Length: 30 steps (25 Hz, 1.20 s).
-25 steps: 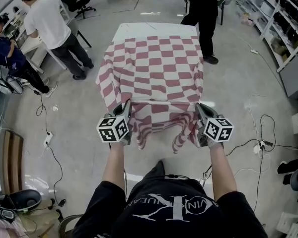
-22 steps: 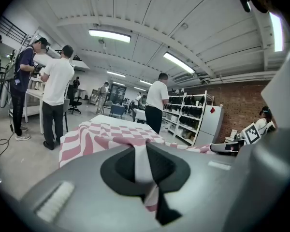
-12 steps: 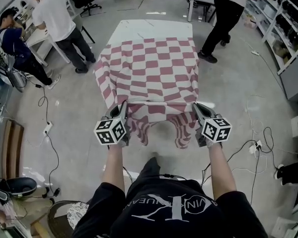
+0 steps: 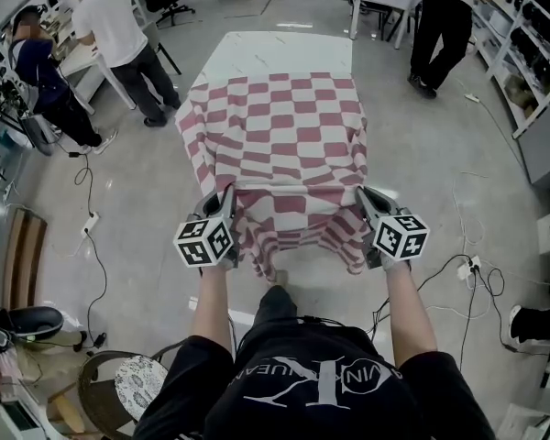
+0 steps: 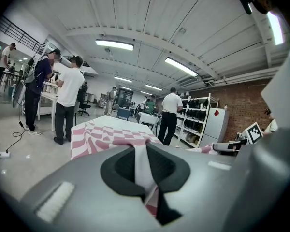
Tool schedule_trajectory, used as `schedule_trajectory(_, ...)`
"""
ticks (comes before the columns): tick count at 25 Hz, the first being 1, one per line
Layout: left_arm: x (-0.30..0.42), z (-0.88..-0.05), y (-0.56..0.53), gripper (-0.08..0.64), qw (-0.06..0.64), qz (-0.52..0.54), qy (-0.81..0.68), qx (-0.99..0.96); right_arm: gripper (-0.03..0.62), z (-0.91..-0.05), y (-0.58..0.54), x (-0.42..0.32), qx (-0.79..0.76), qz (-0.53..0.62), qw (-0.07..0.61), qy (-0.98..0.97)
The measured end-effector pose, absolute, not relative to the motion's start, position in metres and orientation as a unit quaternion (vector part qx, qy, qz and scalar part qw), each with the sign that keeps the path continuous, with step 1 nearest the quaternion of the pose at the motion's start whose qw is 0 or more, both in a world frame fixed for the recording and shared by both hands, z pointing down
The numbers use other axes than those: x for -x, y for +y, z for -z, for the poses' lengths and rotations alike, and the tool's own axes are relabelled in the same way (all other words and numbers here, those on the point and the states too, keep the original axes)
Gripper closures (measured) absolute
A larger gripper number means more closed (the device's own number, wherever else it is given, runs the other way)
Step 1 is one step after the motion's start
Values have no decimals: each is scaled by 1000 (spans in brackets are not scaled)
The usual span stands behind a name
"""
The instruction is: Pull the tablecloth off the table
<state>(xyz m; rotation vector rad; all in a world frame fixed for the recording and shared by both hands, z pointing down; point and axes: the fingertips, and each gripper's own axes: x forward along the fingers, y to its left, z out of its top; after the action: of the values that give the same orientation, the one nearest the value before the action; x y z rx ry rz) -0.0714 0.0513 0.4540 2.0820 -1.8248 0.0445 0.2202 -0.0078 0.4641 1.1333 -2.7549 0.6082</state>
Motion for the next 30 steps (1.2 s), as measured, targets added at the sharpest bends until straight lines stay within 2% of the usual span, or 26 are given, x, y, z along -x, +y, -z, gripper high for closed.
schedule_trajectory(7,78,-421,62,541,181,-9,-649,-739,581,-433,5,-214,-372,-198,49,-906)
schedule_trajectory(12,50,-420,98,541,172,-3,-654,-736,581,-431,38,-241,-366,-185,51,-911)
schedule_trajectory(17,49,-371,106,541,171,-10,-657,-734,581,-387,45,-242,-364,-192,45,-910)
schedule_trajectory(25,19,-439,153,541,162,1,-659,-734,581,-448,86,-271,-360,-178,37,-915)
schedule_trajectory(30,29,-441,154,541,161,4,-655,-738,581,-444,91,-261,-366,-175,29,-914)
